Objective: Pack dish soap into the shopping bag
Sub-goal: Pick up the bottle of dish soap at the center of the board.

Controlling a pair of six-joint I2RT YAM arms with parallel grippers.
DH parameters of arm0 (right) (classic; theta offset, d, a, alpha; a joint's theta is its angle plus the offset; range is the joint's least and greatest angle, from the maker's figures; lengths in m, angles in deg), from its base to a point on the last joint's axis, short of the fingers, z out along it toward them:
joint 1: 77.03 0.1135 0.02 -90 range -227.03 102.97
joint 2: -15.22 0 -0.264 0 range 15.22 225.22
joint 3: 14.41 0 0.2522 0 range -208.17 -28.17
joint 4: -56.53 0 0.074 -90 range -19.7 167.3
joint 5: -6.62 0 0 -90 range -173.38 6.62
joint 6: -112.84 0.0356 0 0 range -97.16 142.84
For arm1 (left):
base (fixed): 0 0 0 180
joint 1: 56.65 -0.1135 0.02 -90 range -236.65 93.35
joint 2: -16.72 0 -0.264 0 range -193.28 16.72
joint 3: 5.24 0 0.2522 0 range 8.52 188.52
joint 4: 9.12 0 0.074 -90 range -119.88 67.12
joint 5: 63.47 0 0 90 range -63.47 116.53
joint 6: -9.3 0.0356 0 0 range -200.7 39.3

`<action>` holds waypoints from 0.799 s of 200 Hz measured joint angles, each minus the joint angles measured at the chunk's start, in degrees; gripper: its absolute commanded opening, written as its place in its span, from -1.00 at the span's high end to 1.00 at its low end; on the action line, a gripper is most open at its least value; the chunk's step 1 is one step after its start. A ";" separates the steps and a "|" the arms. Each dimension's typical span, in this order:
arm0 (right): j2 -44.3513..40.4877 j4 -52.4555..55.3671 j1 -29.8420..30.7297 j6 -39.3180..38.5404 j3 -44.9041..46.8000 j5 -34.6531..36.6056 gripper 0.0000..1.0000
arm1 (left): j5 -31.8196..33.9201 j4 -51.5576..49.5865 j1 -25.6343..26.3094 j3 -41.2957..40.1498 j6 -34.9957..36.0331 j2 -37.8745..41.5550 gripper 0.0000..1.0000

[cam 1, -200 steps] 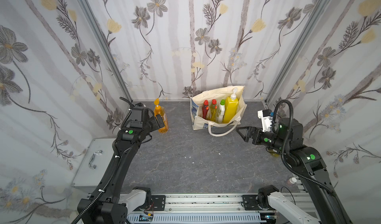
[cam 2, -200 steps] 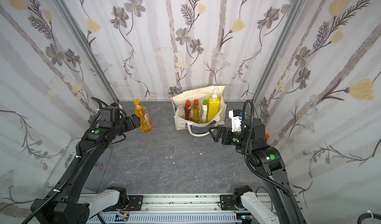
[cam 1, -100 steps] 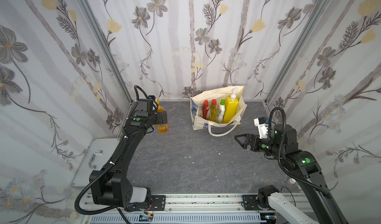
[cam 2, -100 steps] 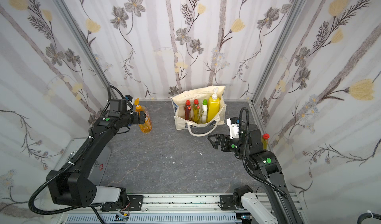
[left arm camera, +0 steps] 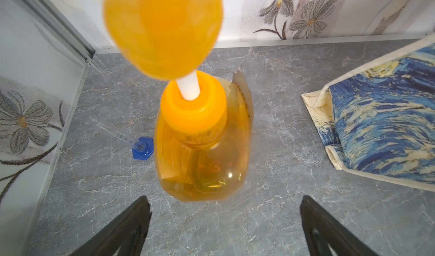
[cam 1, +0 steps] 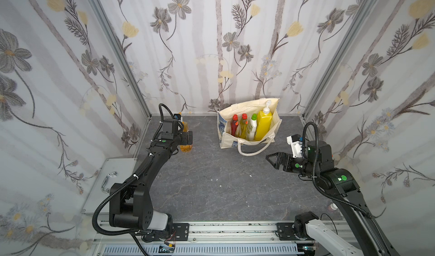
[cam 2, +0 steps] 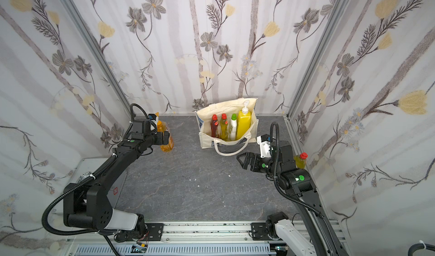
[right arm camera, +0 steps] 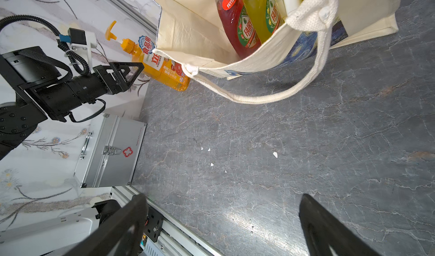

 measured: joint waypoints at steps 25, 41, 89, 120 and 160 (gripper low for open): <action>0.61 0.02 0.00 0.00 0.00 0.35 -1.00 | 1.86 4.33 0.00 -1.51 -0.48 -1.18 -1.00; 1.07 0.04 0.00 0.00 0.00 0.44 -0.99 | 3.06 6.78 0.00 -1.97 -1.09 -2.54 -1.00; 1.88 0.17 0.00 -0.02 -0.02 0.83 -1.00 | 5.84 13.60 -0.07 -2.03 -1.70 -6.78 -1.00; 2.73 0.57 0.00 -0.24 -0.46 0.87 -1.00 | 5.88 18.36 -0.07 -2.03 -2.12 -8.90 -1.00; 4.68 2.32 0.00 -1.14 -2.38 1.27 -1.00 | 7.15 22.45 -0.07 -2.10 -3.17 -10.60 -1.00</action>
